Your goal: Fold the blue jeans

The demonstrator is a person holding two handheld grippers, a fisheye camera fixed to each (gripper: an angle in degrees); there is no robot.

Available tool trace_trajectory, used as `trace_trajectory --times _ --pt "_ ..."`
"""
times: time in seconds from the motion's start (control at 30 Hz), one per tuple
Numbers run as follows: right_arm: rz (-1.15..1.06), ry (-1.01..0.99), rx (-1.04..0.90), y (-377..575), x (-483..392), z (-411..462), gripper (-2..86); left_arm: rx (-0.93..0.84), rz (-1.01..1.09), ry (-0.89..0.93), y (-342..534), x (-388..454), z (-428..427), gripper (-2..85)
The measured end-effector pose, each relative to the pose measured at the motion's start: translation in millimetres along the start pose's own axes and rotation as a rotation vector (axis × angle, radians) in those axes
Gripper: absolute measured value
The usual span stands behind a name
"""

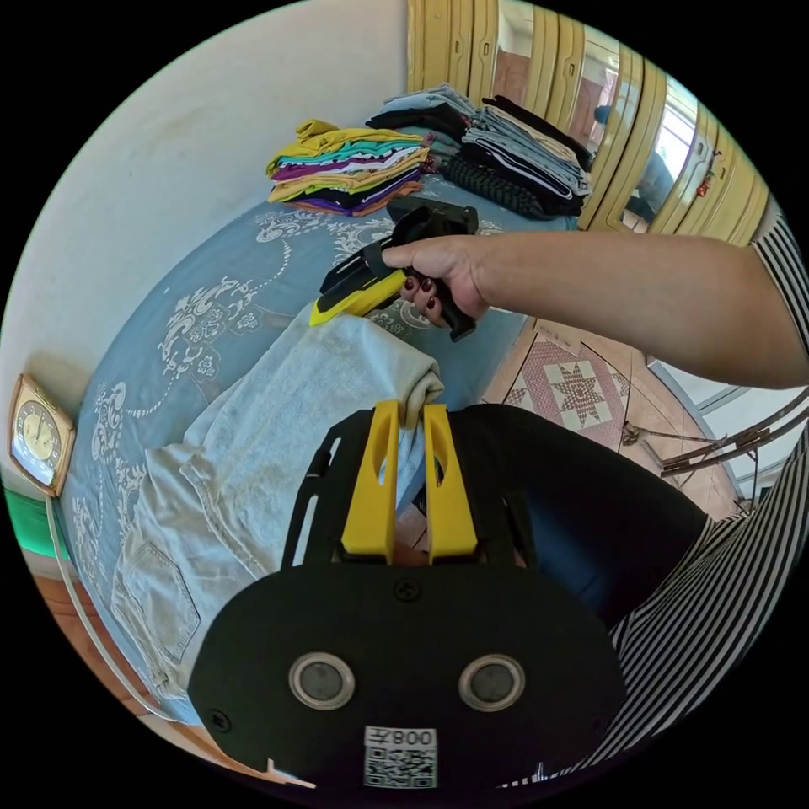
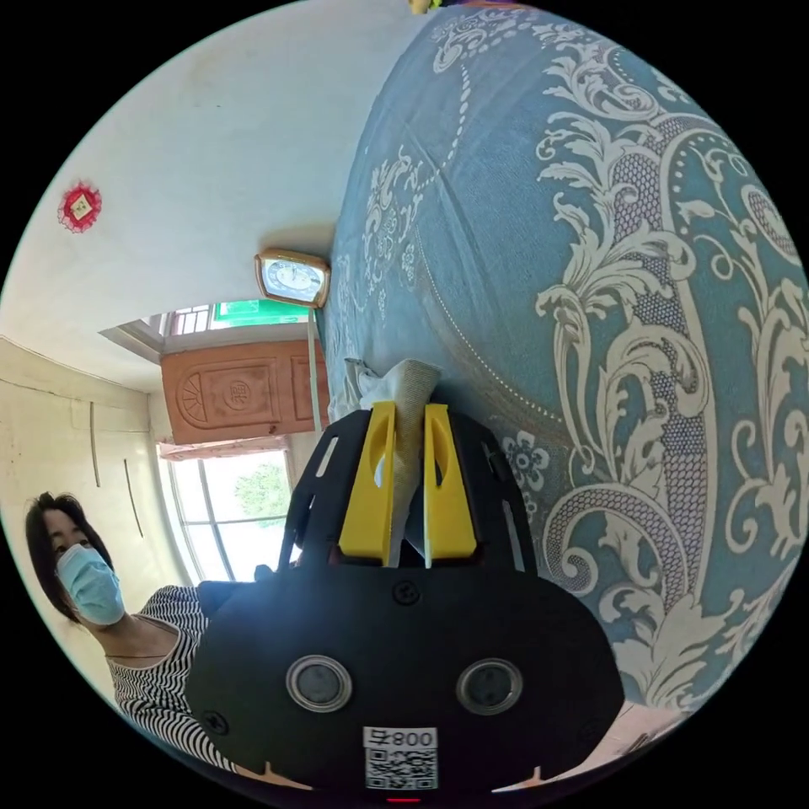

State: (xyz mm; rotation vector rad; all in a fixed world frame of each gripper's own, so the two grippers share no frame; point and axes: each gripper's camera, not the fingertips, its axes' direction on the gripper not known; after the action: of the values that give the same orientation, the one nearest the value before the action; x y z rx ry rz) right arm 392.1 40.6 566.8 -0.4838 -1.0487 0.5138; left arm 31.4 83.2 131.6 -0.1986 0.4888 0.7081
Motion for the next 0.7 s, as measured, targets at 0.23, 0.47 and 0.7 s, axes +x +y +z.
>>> trace_trajectory --times 0.23,0.47,0.7 --pt "-0.057 -0.054 0.080 15 -28 -30 3.3 0.090 0.026 0.083 2 -1 -23 1.0" --pt "0.033 0.033 0.147 44 -29 -62 2.8 0.108 0.086 0.212 24 -8 -20 1.0" --pt "0.019 -0.007 0.200 46 -74 -24 3.1 0.214 -0.005 0.216 98 -83 -68 0.9"
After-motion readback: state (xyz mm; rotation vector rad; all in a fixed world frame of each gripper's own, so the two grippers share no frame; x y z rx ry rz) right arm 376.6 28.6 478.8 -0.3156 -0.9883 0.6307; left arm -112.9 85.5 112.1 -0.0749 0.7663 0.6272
